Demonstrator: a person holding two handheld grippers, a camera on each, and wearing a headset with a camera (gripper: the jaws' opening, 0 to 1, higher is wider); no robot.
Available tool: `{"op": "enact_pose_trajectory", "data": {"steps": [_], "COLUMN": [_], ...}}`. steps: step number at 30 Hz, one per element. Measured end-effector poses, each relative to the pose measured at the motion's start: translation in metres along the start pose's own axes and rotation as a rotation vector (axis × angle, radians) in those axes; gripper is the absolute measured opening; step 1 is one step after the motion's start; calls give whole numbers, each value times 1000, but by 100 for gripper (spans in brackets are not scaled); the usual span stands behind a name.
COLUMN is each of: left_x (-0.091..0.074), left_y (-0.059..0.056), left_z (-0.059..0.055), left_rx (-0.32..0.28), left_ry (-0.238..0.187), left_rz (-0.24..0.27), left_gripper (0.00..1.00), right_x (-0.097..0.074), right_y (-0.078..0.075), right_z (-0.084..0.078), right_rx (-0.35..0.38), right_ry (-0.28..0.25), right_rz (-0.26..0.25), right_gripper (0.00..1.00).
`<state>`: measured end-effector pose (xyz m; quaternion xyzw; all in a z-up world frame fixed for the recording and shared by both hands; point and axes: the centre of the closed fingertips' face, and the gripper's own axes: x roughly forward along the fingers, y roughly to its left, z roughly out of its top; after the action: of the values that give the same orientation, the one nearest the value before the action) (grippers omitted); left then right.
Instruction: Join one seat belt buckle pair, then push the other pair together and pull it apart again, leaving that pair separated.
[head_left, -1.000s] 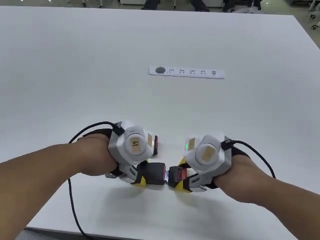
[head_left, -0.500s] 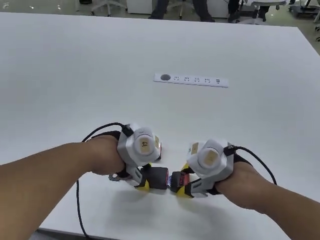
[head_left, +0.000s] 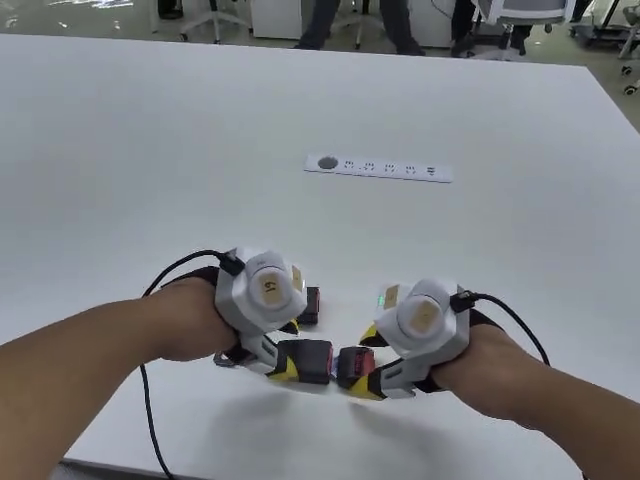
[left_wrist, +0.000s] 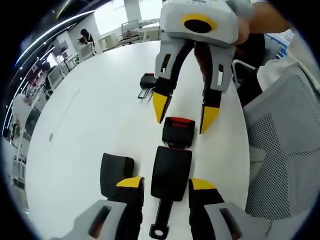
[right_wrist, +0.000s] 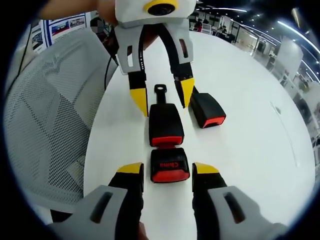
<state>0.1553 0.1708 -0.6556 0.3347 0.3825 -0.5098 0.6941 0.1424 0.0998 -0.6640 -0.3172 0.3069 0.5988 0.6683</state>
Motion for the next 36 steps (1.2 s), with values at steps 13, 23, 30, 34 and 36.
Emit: {"op": "enact_pose_trajectory", "data": {"steps": [13,23,30,34,36], "left_x": [-20,-5,8,18,22], "left_y": [51,67,70,72,73], "left_z": [16,0,-10,-13,-14], "left_rx": [-61,-44,-39,-15,-9], "left_ry": [-98,-45,-14,-15,-16], "left_rz": [47,46,16,-16,-29], "left_gripper": [37,42,42,38,37], "right_x": [-38,-62,-64,-59,-57], "right_y": [-41,-82,-94,-98,-97], "right_z": [-22,-71,-94,-100,-102], "right_rx": [14,79,89,97,96], "right_ry": [5,56,94,105,112], "right_rz": [-80,-151,-157,-146,-137], "right_gripper": [36,36,37,36,36]}}
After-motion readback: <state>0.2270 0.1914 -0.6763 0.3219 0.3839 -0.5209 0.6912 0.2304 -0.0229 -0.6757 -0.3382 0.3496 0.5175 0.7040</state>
